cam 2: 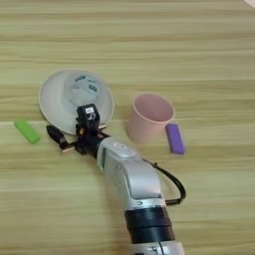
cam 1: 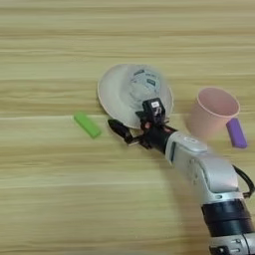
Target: Move the objects on the table
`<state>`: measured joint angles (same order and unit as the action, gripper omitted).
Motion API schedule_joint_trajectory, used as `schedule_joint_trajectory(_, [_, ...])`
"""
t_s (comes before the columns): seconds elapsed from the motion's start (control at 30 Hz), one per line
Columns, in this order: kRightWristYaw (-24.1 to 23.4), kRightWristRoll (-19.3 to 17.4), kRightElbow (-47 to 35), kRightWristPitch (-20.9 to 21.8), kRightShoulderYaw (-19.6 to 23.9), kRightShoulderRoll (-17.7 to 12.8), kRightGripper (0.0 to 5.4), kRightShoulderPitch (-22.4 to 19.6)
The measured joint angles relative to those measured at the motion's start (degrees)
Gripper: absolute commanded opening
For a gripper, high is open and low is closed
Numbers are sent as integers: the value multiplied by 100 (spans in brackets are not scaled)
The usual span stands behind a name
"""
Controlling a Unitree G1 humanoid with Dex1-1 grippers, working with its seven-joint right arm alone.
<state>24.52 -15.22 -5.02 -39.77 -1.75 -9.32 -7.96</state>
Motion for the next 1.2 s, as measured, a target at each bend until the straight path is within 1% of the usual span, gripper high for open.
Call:
schedule_joint_trajectory(0.07, [10,-110,-297,-308,8,-81,539,124])
schedule_joint_trajectory(0.2, [-24,-234,-637,-684,50,-167,539,246])
schedule_joint_trajectory(0.23, [-23,-249,-663,-720,62,-175,539,256])
schedule_joint_trajectory(0.27, [-22,-333,-780,-886,112,-203,539,296])
schedule_joint_trajectory(0.43, [-20,-487,-1019,-1202,182,-297,539,378])
schedule_joint_trajectory(0.63, [-22,-621,-1371,-1456,224,-436,539,585])
schedule_joint_trajectory(0.8, [-26,-754,-1968,-1726,249,-570,539,889])
schedule_joint_trajectory(0.93, [-30,-857,-2239,-1867,260,-602,539,1029])
schedule_joint_trajectory(1.03, [-35,-872,-2392,-1973,299,-634,539,1069])
schedule_joint_trajectory(1.2, [-32,-878,-2443,-1956,353,-652,539,1078])
